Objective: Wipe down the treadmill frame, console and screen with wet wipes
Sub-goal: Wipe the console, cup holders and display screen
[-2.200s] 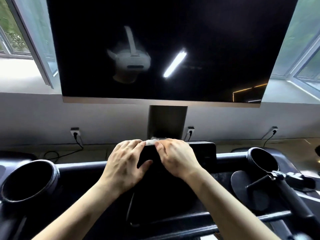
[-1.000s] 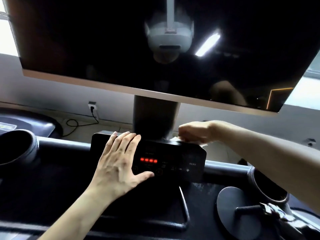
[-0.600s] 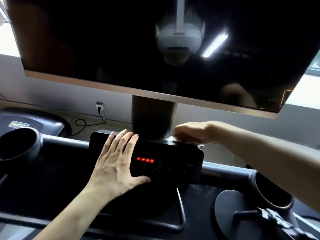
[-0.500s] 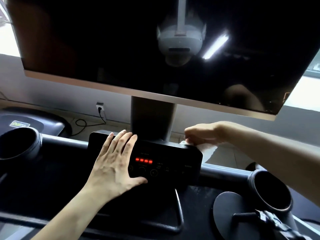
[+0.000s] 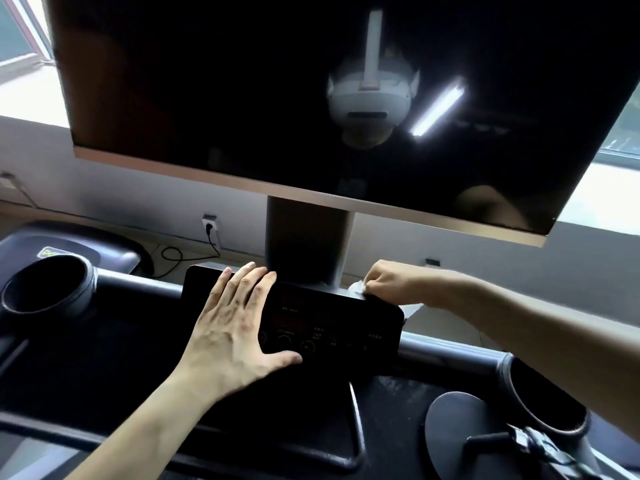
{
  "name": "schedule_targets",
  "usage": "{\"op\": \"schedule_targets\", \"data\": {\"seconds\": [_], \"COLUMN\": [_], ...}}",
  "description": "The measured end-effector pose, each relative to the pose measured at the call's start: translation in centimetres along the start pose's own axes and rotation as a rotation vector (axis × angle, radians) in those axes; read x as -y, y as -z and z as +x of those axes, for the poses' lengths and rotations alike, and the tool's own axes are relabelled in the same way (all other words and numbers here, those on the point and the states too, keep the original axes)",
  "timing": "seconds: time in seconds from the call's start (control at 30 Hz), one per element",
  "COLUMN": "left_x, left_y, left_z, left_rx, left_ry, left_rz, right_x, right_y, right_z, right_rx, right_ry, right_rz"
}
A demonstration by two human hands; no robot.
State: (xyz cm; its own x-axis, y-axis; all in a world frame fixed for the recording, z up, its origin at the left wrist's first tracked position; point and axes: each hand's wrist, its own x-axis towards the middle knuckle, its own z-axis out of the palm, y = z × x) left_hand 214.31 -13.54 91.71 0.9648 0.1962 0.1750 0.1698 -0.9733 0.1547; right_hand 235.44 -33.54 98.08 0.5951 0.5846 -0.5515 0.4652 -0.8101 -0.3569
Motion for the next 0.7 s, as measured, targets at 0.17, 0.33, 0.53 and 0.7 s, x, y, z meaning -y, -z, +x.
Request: {"op": "schedule_targets", "data": {"seconds": [0.17, 0.33, 0.53, 0.7], "left_x": [0.1, 0.4, 0.9, 1.1], "left_y": [-0.4, -1.2, -1.6, -2.1], "left_z": [0.0, -0.2, -0.2, 0.0], "left_rx": [-0.047, -0.112, -0.128, -0.17], "left_ry": [-0.003, -0.051, -0.091, -0.11], "left_rz": [-0.054, -0.066, -0.108, -0.152], "right_x": [6.2, 9.7, 5.1, 9.8], "right_y": [-3.3, -5.3, -4.3, -7.5], "right_z": [-2.4, -3.0, -6.2, -3.5], "right_rx": [-0.087, -0.147, -0.172, -0.392], "right_ry": [0.146, 0.27, -0.143, -0.078], "right_rz": [-0.075, -0.133, -0.156, -0.202]}}
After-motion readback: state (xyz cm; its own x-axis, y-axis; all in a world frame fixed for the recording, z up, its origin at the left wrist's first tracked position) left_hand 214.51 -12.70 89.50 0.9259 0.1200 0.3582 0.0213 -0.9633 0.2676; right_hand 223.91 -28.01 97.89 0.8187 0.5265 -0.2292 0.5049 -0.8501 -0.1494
